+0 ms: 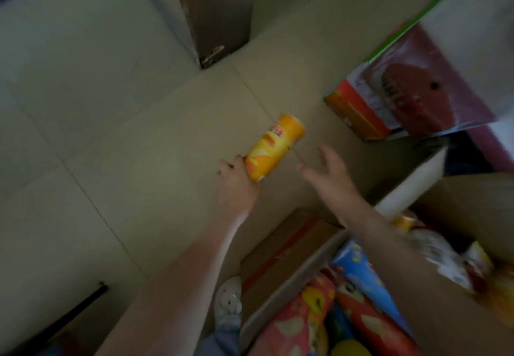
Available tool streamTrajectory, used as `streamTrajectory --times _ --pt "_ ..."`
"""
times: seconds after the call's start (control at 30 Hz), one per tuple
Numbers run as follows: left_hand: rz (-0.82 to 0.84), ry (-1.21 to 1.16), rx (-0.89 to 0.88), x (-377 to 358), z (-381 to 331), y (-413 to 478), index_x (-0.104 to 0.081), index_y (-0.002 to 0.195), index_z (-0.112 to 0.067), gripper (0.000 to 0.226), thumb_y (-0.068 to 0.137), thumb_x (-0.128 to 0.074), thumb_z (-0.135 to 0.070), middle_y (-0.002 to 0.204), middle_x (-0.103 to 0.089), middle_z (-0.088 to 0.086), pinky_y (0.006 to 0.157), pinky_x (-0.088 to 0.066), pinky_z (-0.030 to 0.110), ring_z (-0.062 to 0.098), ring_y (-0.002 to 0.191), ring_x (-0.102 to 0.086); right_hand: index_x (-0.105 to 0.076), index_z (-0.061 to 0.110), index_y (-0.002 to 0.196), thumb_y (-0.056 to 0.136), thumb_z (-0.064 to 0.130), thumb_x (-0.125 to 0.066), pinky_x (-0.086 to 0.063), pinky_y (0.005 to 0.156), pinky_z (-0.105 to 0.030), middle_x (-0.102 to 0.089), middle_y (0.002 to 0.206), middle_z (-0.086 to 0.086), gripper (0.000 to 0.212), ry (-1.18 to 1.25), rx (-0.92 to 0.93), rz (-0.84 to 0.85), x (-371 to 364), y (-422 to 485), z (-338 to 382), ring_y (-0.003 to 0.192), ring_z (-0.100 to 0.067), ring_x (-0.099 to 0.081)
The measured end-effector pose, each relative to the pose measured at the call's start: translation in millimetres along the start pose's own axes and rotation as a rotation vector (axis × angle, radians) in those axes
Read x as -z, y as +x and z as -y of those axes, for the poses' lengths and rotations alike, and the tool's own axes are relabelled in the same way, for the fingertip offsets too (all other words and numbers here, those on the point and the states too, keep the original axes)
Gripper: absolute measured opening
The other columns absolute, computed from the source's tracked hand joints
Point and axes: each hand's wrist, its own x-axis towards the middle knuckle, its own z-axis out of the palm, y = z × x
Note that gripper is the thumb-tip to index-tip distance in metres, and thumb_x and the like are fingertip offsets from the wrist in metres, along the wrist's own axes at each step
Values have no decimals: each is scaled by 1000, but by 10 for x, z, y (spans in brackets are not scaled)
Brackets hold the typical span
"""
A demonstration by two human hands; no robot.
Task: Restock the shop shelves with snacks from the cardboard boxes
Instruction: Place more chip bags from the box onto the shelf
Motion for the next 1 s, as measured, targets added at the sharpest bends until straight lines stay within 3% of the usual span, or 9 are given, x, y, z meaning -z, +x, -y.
streamTrajectory --times 0.1,0.2,0.3,0.5,0.57,0.7,0.8,0.9,1.0 --pt "-21 -164 9 394 -507 -506 -52 119 -17 56 73 -75 -39 111 -44 17 87 -43 39 39 101 -48 -27 20 150 87 30 -68 -26 115 -37 -30 152 -4 76 107 -13 -64 191 -452 62 142 -20 -26" --pt "-21 -153 -109 457 -1037 -1030 -54 117 -17 61 68 -77 -44 105 -51 17 91 -40 39 35 102 -46 -28 17 149 87 26 -69 -35 109 -32 -38 142 -1 75 356 -54 -116 481 -721 -10 134 -16 -37" --pt "48 -174 -138 300 -1552 -1563 -50 128 -20 66 72 -74 -44 111 -47 13 95 -36 36 31 107 -44 -34 13 143 88 22 -68 -47 95 -31 -54 132 -2 65 544 -72 -175 888 -863 -241 114 -17 -55" --pt "154 -38 -223 -493 -2183 -2135 -50 122 -15 67 72 -70 -54 116 -44 15 95 -43 44 37 108 -48 -40 16 136 93 18 -63 -48 79 -19 -59 115 3 49 651 -104 -246 1714 -1159 -1331 91 -11 -59" --pt "212 120 -281 -829 -2345 -2191 -44 129 -13 71 75 -68 -54 122 -41 16 96 -41 41 36 113 -44 -39 12 138 92 18 -63 -48 89 -25 -56 114 3 52 499 -151 -321 1945 -1229 -1927 99 -15 -57" --pt "271 361 -344 -1520 -2639 -2109 -41 128 -12 68 79 -65 -51 128 -35 16 94 -38 39 35 116 -39 -26 11 148 87 27 -65 -37 105 -46 -38 144 -15 74 188 -423 -423 2336 -1231 -3200 132 -37 -38" --pt "316 519 -295 -2060 -2742 -1884 -38 133 -10 75 78 -64 -54 137 -35 19 96 -39 40 36 123 -36 -13 14 152 85 33 -70 -33 108 -51 -25 152 -16 90 207 -611 -368 2436 -1216 -3913 138 -39 -26" --pt "287 610 -165 -2408 -2704 -1724 -32 139 -5 80 83 -64 -52 142 -28 19 100 -39 41 37 129 -33 -7 21 152 79 44 -74 -39 104 -55 -28 153 -13 102 318 -606 -335 2360 -1119 -4383 135 -38 -34" --pt "312 697 -128 -2664 -2628 -1651 -22 143 2 80 91 -58 -48 143 -27 22 104 -33 40 39 133 -29 -2 26 151 81 45 -72 -43 101 -49 -26 153 -11 101 457 -627 -298 2249 -935 -4591 132 -37 -39"
